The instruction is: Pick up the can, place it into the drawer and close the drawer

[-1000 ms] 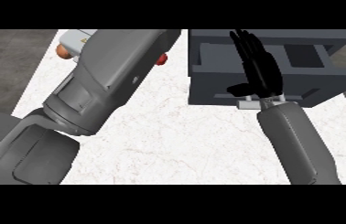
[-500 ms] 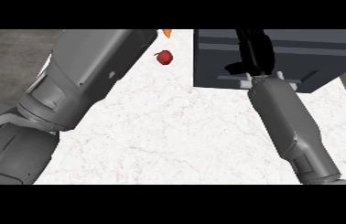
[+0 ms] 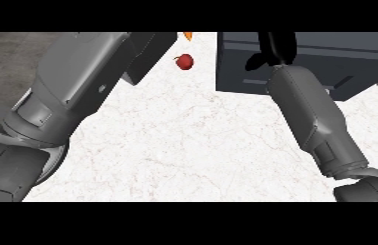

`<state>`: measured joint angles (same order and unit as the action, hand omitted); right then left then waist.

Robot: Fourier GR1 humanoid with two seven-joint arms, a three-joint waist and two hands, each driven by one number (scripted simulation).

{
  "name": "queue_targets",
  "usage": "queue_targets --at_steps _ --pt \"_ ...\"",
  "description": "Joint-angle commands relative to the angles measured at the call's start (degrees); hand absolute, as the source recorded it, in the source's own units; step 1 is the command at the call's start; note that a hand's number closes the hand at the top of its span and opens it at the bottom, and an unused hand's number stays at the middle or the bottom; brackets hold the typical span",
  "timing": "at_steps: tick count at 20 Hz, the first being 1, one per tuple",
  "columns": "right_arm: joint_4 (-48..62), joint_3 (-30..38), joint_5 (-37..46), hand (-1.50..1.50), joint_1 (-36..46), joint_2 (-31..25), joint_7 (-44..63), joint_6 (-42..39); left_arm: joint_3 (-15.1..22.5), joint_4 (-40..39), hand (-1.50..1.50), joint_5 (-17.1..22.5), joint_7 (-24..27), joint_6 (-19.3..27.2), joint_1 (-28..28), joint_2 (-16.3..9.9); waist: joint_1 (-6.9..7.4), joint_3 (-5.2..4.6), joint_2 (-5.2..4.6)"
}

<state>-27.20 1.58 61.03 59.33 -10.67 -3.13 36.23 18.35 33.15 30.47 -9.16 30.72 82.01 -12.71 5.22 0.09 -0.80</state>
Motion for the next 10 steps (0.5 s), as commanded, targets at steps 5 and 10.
queue_targets --at_steps 5,10 --pt "6.8 3.5 -1.7 -1.50 8.6 -1.2 -2.2 1.4 0.4 6.8 -1.50 -0.5 -2.1 -0.8 -4.5 -2.9 1.11 -0.02 -0.38" --pt "5.8 7.3 -6.4 -1.50 10.7 -0.5 -6.2 0.1 0.6 10.9 -1.50 -0.1 -3.6 -1.2 -8.2 -4.4 1.82 0.04 -0.06"
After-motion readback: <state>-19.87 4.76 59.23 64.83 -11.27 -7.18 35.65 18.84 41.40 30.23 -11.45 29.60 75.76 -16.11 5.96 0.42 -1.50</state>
